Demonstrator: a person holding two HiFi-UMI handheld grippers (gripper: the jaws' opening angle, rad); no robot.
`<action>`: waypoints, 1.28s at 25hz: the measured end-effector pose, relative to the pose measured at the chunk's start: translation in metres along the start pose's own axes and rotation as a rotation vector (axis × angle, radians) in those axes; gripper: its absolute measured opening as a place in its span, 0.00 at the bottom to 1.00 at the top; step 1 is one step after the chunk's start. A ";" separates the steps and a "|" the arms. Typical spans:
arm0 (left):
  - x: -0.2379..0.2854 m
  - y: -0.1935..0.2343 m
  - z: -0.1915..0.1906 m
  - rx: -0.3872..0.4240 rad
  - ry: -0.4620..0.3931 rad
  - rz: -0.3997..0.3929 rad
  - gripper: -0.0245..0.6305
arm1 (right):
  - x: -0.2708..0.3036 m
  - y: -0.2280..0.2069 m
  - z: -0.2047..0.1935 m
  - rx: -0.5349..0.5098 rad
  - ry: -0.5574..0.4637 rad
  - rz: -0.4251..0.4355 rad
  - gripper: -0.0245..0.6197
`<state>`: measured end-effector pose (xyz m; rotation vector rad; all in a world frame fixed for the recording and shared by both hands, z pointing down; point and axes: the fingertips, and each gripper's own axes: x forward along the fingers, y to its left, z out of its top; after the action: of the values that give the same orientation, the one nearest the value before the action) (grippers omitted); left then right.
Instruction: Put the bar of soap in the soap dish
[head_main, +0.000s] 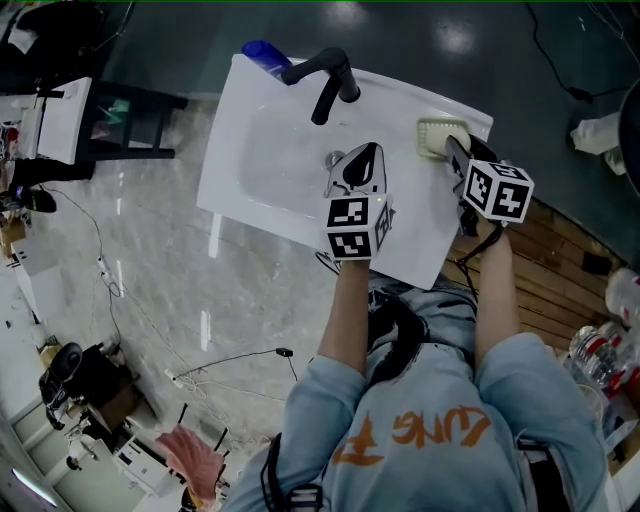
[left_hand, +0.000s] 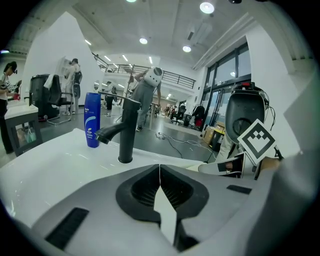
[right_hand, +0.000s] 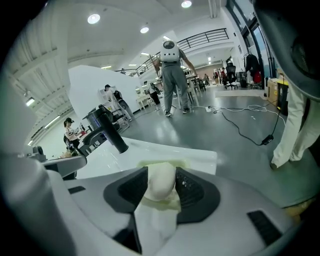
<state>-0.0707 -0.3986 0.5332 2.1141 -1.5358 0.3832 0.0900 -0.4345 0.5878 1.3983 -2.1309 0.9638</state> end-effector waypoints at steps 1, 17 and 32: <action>-0.002 -0.001 0.000 0.000 -0.004 0.000 0.07 | -0.002 -0.002 0.000 -0.001 -0.008 -0.008 0.33; -0.043 -0.059 0.053 0.050 -0.177 -0.030 0.07 | -0.122 0.001 0.073 -0.047 -0.449 0.057 0.11; -0.107 -0.127 0.150 0.175 -0.425 -0.058 0.07 | -0.246 0.035 0.150 -0.202 -0.739 0.120 0.08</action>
<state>0.0053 -0.3632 0.3258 2.4900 -1.7143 0.0465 0.1641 -0.3825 0.3120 1.7077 -2.7564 0.2485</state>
